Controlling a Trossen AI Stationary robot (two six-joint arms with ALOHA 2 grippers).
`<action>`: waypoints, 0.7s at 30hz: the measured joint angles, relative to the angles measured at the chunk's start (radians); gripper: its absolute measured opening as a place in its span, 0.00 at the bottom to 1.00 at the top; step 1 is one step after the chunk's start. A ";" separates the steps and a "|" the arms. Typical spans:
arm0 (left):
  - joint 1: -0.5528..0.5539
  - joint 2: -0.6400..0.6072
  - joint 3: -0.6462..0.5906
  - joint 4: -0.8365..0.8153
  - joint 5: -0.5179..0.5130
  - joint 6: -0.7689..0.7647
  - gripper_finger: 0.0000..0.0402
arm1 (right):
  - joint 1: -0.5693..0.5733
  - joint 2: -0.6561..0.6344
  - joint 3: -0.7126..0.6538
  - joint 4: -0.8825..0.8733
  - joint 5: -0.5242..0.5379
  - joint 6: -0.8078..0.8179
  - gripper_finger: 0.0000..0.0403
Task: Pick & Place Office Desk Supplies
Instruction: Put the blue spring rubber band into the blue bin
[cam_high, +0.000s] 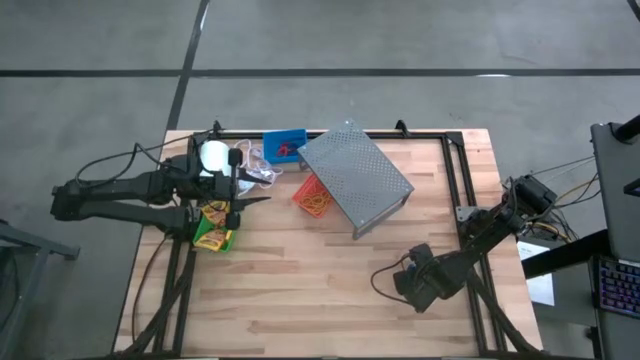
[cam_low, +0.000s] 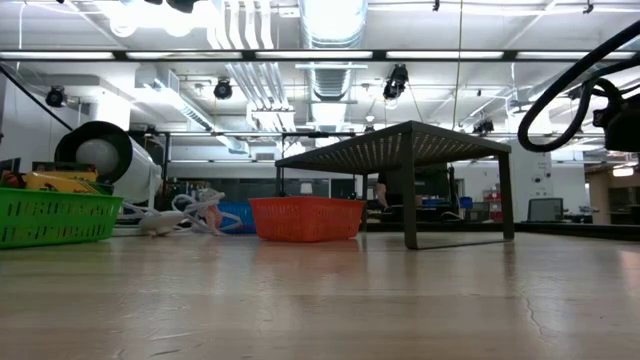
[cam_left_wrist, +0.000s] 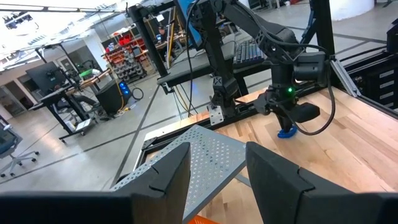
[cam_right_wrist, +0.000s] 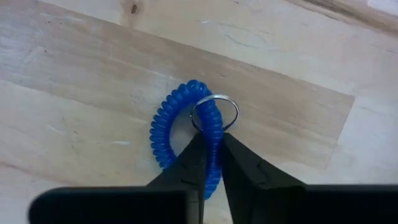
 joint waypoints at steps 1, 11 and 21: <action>0.000 0.000 0.000 0.000 0.000 0.000 0.40 | 0.000 -0.001 0.005 -0.005 0.005 0.015 0.05; 0.000 0.000 0.000 0.000 0.000 0.003 0.40 | 0.002 -0.032 0.054 -0.022 0.069 -0.005 0.04; 0.000 0.000 0.000 0.000 0.000 0.002 0.39 | 0.001 -0.032 0.133 -0.029 0.300 -0.233 0.03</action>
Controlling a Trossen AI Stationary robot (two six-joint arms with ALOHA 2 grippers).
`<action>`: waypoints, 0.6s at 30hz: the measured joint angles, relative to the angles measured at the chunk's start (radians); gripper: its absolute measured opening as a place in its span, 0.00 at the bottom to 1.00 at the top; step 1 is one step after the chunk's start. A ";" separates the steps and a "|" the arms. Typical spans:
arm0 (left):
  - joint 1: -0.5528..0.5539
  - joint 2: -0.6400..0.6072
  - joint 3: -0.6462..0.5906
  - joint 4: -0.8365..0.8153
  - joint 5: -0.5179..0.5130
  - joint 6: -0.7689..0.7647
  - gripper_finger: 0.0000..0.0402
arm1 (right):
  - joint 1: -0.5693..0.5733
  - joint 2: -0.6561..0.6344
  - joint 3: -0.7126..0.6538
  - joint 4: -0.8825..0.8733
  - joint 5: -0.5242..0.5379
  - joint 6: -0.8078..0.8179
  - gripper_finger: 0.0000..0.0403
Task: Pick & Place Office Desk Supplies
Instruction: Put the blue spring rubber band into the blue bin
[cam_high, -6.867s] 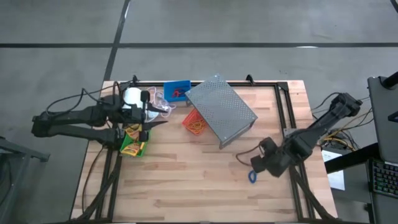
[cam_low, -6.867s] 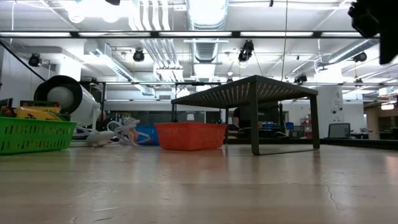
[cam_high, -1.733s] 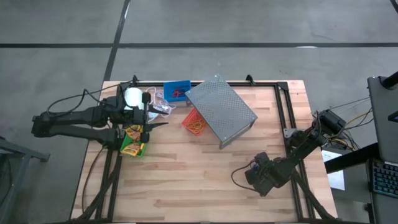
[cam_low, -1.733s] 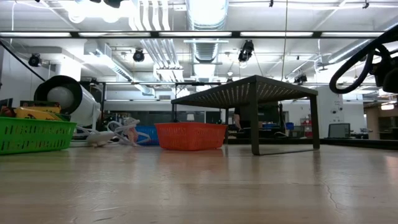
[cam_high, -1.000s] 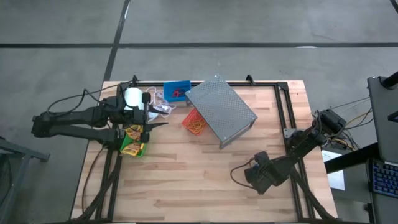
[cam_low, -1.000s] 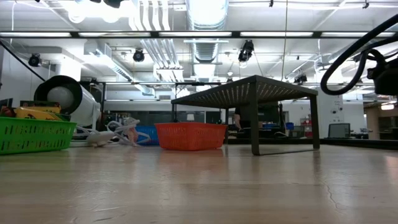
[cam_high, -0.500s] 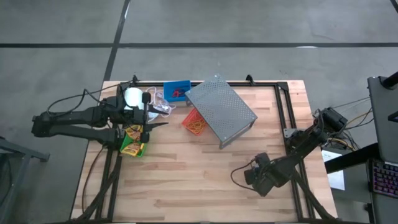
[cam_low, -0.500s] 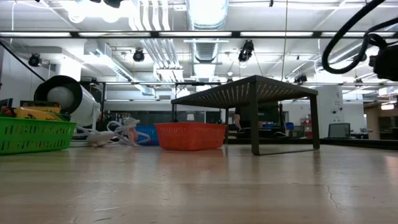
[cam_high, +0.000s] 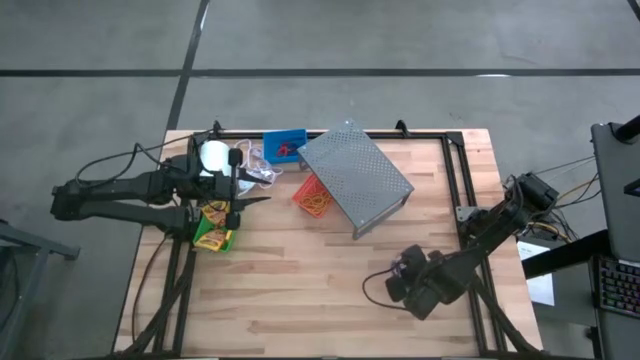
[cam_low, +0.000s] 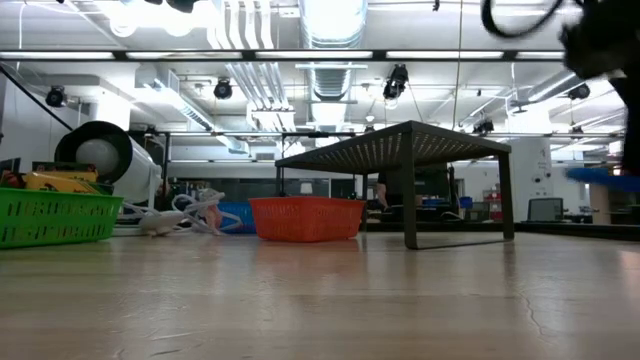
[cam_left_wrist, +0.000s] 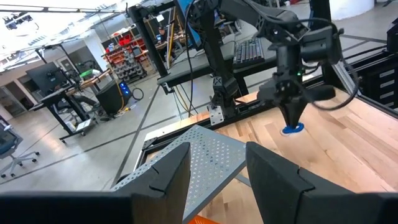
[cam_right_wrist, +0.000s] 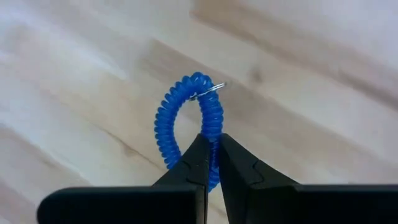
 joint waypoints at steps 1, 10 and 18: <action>0.000 0.000 0.000 0.000 0.000 0.000 0.39 | 0.000 0.000 0.012 -0.001 0.039 -0.037 0.03; 0.000 0.000 0.000 0.000 0.000 -0.053 0.39 | -0.007 0.000 0.118 -0.006 0.479 -0.407 0.03; 0.000 0.045 0.000 0.034 0.000 -0.060 0.39 | -0.122 0.001 0.224 0.002 0.820 -0.715 0.03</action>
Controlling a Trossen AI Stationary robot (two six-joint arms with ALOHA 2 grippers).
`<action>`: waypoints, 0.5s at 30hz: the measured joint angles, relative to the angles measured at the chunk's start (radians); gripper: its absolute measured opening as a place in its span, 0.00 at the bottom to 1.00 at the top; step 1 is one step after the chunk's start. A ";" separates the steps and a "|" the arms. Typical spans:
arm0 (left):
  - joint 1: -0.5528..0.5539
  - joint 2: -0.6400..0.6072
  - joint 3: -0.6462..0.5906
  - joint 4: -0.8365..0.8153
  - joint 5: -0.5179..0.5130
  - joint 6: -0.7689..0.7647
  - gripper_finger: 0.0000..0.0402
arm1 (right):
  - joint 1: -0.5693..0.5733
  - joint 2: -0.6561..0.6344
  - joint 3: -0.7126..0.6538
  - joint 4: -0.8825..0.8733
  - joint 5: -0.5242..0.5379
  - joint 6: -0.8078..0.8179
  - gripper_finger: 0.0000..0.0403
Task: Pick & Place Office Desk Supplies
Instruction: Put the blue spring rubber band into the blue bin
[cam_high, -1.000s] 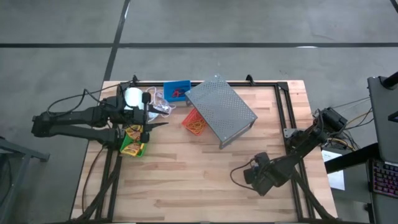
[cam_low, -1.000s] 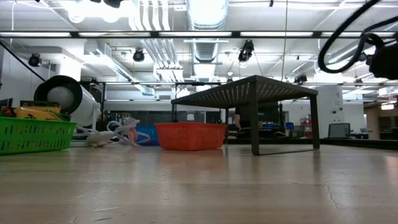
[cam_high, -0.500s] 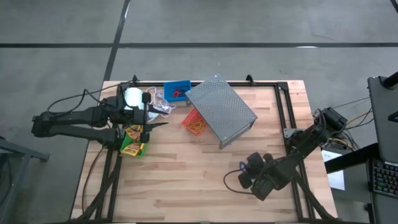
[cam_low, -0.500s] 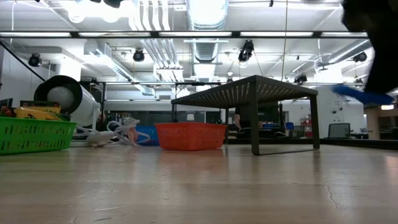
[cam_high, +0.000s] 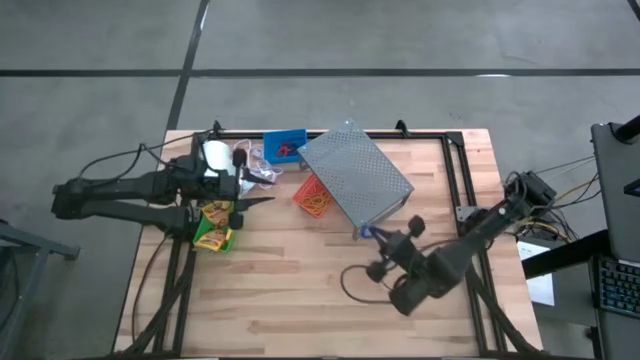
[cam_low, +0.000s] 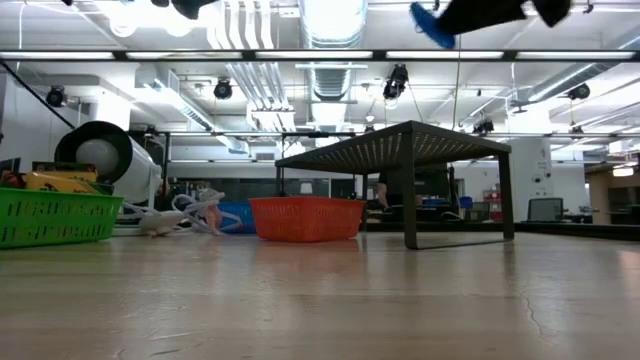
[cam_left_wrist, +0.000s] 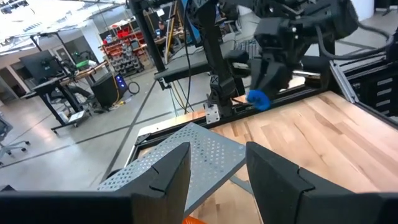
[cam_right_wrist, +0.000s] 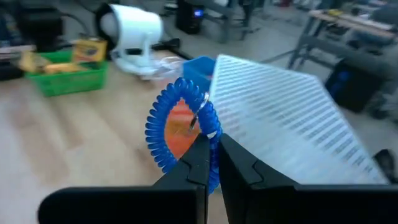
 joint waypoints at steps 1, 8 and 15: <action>0.000 0.015 0.000 0.011 0.000 0.002 0.39 | -0.023 0.005 0.011 -0.001 0.002 -0.029 0.03; 0.000 0.145 0.004 0.188 0.000 0.017 0.39 | -0.201 0.026 0.078 0.000 0.063 -0.275 0.03; 0.000 0.211 0.009 0.195 0.000 0.058 0.39 | -0.260 0.026 0.146 0.009 0.089 -0.430 0.03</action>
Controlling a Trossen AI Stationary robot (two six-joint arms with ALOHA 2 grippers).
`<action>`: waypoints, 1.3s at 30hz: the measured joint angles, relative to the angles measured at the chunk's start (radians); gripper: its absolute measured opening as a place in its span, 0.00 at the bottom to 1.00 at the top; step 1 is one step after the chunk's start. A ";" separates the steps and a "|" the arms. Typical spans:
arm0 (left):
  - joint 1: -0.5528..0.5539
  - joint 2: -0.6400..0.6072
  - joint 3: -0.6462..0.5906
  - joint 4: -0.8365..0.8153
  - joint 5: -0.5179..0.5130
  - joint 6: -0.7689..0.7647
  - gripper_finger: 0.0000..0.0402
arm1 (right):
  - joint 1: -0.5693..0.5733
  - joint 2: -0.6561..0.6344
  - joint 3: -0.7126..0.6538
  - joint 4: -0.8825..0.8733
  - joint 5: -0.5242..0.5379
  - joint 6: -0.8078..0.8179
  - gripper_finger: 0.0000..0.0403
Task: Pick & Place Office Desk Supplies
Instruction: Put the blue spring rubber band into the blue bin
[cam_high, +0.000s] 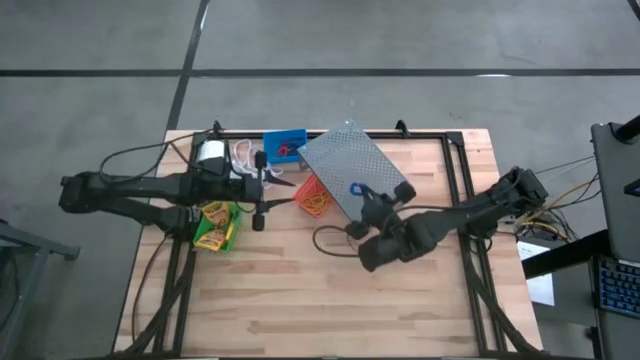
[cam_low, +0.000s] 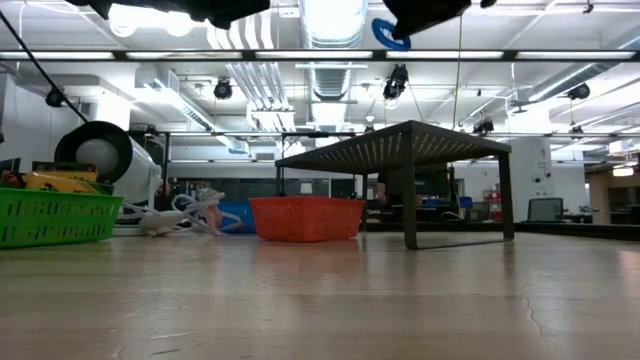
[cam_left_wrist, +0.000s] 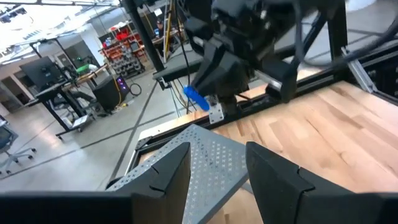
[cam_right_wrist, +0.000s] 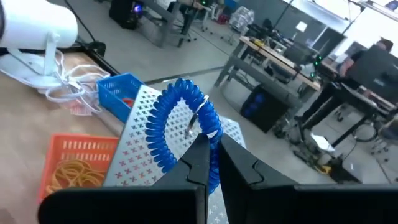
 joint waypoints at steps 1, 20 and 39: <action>0.000 0.004 0.000 0.001 0.000 0.002 0.39 | 0.006 0.000 0.005 0.008 0.000 -0.010 0.03; 0.000 0.085 -0.006 0.021 0.000 -0.083 0.39 | 0.044 0.011 0.003 0.317 -0.042 -0.513 0.03; 0.000 0.112 -0.007 0.067 0.000 -0.081 0.39 | -0.056 0.021 -0.085 0.866 -0.374 -0.934 0.03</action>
